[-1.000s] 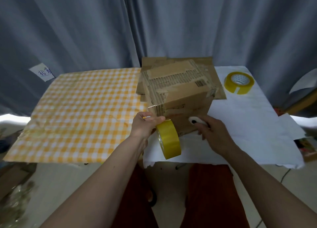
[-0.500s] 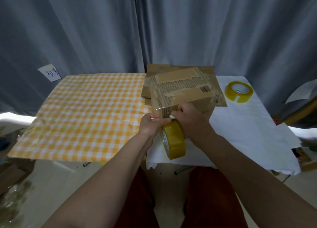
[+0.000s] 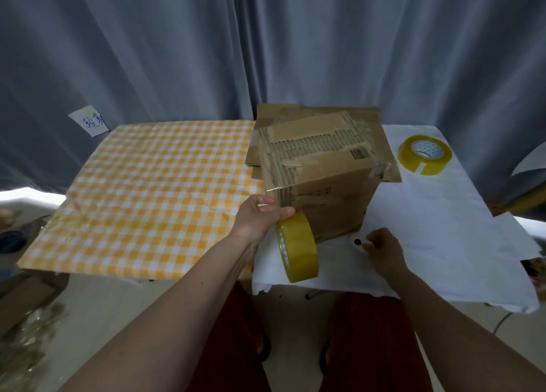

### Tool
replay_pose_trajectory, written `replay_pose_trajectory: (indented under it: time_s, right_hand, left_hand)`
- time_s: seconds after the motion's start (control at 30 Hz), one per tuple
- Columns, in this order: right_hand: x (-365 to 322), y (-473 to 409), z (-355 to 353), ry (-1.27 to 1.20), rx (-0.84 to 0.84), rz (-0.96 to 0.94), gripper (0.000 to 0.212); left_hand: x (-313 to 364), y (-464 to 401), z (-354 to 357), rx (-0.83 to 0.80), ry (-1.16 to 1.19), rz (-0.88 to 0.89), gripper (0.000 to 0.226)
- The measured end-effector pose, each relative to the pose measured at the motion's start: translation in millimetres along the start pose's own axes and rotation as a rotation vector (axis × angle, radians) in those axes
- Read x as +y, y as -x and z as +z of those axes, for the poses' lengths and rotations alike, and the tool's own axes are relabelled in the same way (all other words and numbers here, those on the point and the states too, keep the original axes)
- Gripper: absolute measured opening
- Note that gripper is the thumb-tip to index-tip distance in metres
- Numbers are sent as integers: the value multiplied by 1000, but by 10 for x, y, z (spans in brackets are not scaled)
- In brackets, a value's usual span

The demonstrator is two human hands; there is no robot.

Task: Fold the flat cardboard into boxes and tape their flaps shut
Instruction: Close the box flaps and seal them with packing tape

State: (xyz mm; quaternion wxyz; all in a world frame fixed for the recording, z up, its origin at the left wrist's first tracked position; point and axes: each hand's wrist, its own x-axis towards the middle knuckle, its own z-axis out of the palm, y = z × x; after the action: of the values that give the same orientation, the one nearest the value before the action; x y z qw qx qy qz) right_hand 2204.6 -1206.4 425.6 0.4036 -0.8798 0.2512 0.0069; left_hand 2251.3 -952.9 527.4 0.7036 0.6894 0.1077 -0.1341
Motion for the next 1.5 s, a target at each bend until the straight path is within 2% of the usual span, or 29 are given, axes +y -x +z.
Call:
replay_pose_trajectory:
  time_s: [0.1, 0.17, 0.23, 0.3, 0.37, 0.43, 0.5, 0.57, 0.67, 0.8, 0.93, 1.0, 1.07, 1.1, 1.13, 1.2, 1.27, 1.33, 1.43, 1.5]
  right_hand:
    - [-4, -61, 8, 111, -6, 10, 21]
    - [-143, 17, -49, 140, 98, -94, 22]
    - [-439, 152, -129, 141, 299, -372, 12]
    - [-853, 287, -207, 171, 455, -717, 18]
    - [-1253, 328, -250, 258, 402, -1002, 32]
    - [-1555, 306, -249, 416, 221, -1089, 44]
    - [-1702, 290, -214, 545, 151, -1060, 49]
    - [-1752, 288, -187, 581, 198, -1030, 50]
    - [-1801, 238, -209, 589, 248, -1013, 50]
    - [-1831, 205, -216, 542, 207, -979, 51]
    - [-1835, 272, -192, 533, 190, -922, 51]
    - [-1850, 410, -176, 432, 224, -977, 44]
    - [-1811, 625, -129, 251, 256, -1095, 25]
    - [-1778, 742, -94, 164, 194, -1117, 20]
    - [-1748, 843, -55, 80, 75, -1070, 19]
    - [-1701, 963, -9, -40, -199, -832, 23]
    - [-1672, 1007, -26, -67, -331, -630, 20]
    - [-1680, 1065, -70, -247, -360, -495, 6]
    - [-1690, 1181, -103, -532, -329, -370, 12]
    - [-1686, 1247, -109, -630, -278, -328, 12]
  left_hand:
    - [-6, -9, -8, -12, 10, 5, 44]
    - [-8, -22, -13, -16, -6, 0, 43]
    - [-11, -38, -21, -24, -14, -13, 43]
    - [-7, -47, -26, -44, -14, -23, 43]
    - [16, -40, -37, -71, -14, -32, 43]
    - [57, -24, -62, -89, -1, -30, 42]
    - [112, -11, -101, -103, 10, -19, 39]
    - [153, 6, -143, -134, -22, -19, 37]
    - [137, 33, -195, -189, -74, -46, 37]
    - [-34, 88, -331, -185, -126, -77, 36]
    - [-132, 154, -457, -157, -108, 2, 34]
    - [-89, 195, -507, -168, -101, 52, 35]
    - [-22, 251, -543, -180, -108, 107, 35]
    - [15, 287, -552, -187, -115, 134, 35]
    - [50, 326, -550, -195, -118, 159, 35]
    - [126, 416, -528, -210, -109, 205, 36]
    - [200, 507, -492, -209, -98, 241, 43]
    - [258, 579, -469, -194, -82, 269, 56]
    - [306, 667, -446, -173, -83, 324, 76]
    - [309, 724, -396, -165, -133, 380, 93]
